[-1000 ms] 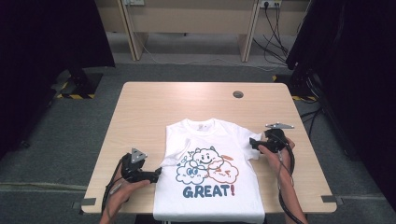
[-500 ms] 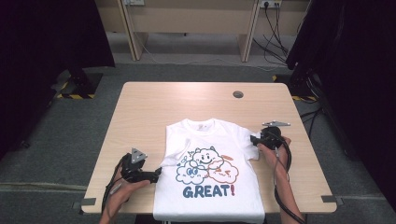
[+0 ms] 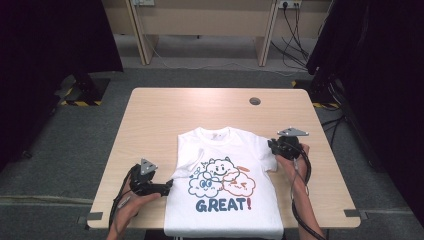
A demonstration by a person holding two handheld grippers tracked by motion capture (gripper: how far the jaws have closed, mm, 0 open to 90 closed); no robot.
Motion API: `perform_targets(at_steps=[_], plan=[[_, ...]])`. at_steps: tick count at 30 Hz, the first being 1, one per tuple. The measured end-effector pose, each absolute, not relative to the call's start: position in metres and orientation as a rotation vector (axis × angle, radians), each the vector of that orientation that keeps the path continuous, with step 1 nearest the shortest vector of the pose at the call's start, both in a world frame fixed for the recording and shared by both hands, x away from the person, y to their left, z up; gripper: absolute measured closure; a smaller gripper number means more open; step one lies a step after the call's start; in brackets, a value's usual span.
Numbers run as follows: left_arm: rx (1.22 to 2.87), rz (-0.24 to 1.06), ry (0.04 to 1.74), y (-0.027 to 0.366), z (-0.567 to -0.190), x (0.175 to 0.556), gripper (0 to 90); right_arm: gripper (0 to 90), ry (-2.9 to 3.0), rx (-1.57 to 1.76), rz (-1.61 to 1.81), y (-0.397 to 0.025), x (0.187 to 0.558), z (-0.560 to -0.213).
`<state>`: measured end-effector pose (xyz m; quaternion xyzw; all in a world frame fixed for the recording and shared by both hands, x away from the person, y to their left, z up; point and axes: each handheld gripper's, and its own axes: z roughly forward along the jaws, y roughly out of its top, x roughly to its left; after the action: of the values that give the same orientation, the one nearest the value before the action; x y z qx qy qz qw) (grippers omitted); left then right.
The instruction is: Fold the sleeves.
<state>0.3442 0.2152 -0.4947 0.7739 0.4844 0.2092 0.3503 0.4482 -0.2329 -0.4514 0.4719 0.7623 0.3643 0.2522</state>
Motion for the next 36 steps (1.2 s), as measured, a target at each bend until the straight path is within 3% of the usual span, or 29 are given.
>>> perform_targets(at_steps=[24, 28, 30, 36], plan=[[2.004, 0.542, 1.254, 0.215, -0.495, 0.344, 5.2, 80.1, 2.178, 1.061, 1.084, -0.157, 0.444, -0.435], [2.004, 0.542, 1.254, 0.215, -0.495, 0.344, 5.2, 75.2, 2.198, 1.032, 1.125, -0.149, 0.442, -0.434], [2.004, 0.542, 1.255, 0.215, -0.495, 0.344, 5.2, 68.5, 2.186, 1.028, 1.119, -0.152, 0.441, -0.43], [2.004, 0.542, 1.255, 0.215, -0.495, 0.344, 5.2, 53.6, 2.144, 1.107, 1.047, -0.184, 0.438, -0.413]])
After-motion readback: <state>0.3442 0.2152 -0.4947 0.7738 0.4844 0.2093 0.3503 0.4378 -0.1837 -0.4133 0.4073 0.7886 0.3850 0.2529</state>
